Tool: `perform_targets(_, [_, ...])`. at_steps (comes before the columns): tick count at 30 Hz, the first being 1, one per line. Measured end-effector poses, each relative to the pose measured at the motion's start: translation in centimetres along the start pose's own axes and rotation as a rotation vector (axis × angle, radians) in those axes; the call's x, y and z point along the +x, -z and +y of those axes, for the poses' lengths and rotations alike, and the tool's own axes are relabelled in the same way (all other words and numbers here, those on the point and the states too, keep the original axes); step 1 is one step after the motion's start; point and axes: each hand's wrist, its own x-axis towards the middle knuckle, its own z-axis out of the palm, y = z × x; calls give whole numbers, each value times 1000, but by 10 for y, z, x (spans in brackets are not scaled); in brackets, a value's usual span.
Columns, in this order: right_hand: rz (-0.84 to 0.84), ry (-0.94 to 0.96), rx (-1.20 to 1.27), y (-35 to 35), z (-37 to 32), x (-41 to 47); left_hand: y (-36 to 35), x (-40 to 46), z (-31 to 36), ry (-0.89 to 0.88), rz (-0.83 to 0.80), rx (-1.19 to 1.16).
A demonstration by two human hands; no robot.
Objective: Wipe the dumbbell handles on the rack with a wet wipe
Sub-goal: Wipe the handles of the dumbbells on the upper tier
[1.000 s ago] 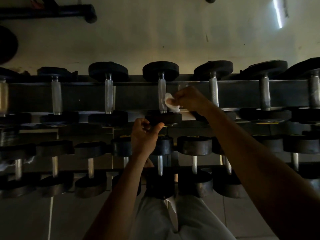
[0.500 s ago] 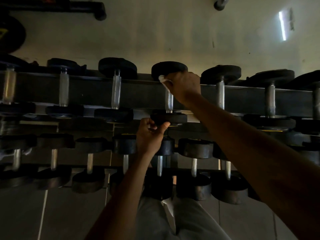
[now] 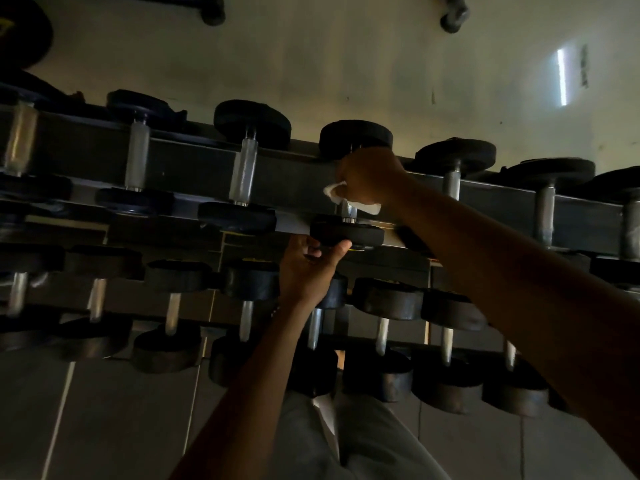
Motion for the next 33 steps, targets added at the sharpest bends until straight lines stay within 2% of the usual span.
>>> perform_targets(8, [-169, 147, -88, 6, -12, -7, -1, 0, -1, 5, -10, 18])
perform_targets(15, [-191, 143, 93, -2, -8, -20, -3, 0, -4, 6, 37, 61])
perform_targets(18, [-76, 16, 412, 1, 2, -34, -11, -7, -5, -8, 106, -2])
perform_targets(21, [144, -190, 776, -6, 11, -50, -27, -12, -6, -85, 234, 38])
perform_targets(23, [299, -303, 926, -14, 15, -58, -42, -10, -6, -129, 282, 40])
perform_targets(27, [485, -384, 956, -31, 22, -62, -72, -4, -5, -128, 334, 73])
perform_targets(33, [566, -338, 953, -53, 28, -56, -96, 4, -7, -192, 476, 56])
